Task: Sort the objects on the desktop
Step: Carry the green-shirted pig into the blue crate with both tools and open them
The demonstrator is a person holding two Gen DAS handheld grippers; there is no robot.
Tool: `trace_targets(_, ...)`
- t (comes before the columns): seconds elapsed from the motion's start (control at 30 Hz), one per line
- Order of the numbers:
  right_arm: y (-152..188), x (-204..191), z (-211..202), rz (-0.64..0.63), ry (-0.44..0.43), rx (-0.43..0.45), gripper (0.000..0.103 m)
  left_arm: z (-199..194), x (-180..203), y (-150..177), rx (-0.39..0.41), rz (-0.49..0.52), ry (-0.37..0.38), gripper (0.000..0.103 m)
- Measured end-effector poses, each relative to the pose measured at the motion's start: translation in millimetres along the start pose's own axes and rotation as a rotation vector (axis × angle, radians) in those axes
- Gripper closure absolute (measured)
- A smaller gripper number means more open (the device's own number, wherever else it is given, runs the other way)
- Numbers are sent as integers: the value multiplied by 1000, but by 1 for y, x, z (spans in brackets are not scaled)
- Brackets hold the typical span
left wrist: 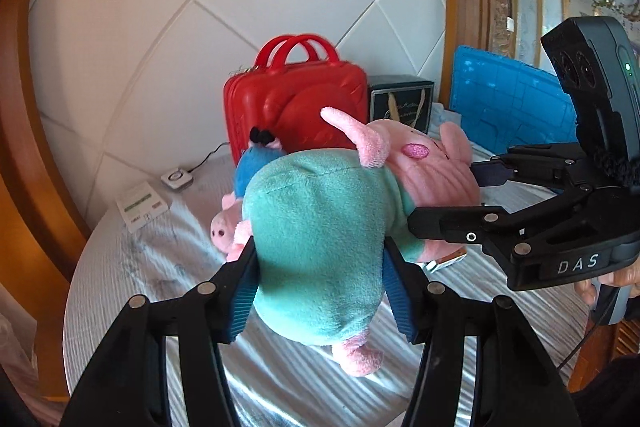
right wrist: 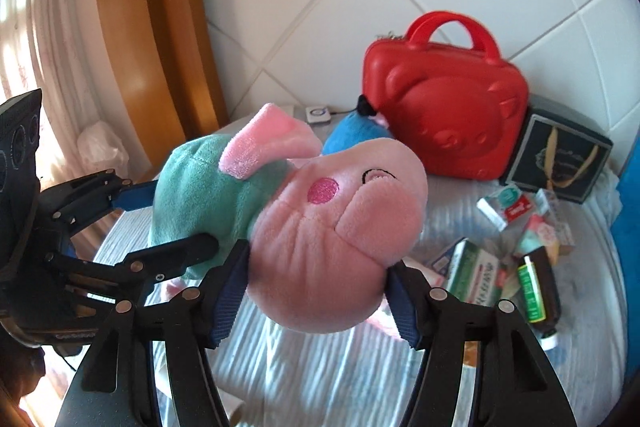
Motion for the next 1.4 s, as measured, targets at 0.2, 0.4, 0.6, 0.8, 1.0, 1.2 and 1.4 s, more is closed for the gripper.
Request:
trace_targets(0.2,18,42,-91,80,149,158,40,-25,68,-53,109,143,77,47)
trace_targets(0.4,47,116,-185,196,309,293,40,-34,173,-119,209,298,190,47)
trace_targets(0.6,91,213,-281,302,482,412,40,-30,309,-185,315,443,287,47)
trace_targets(0.8,125,323,-364,386,630,463,39,-6,437,-253,359,473,409,46)
trace_targets(1.0,134,445,-413,506,715,493,24,34,526,-334,354,403,345,41)
trace_targets(1.2,153,520,-450,623,736,526,21,57,542,-378,296,308,164,34)
trace_targets(1.4,168,518,-445,593,672,564,16,57,524,-356,271,234,108,25)
Point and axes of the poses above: each gripper's, at about its wrist camera, not at the fingertips, and z roughly the way its jaws point, x to its right, y to its underside, the point moved 4 cm from there along z, roughly the way its jaws point, and after that the axes turned 10 degrees about -x, right-handed, at the moved point
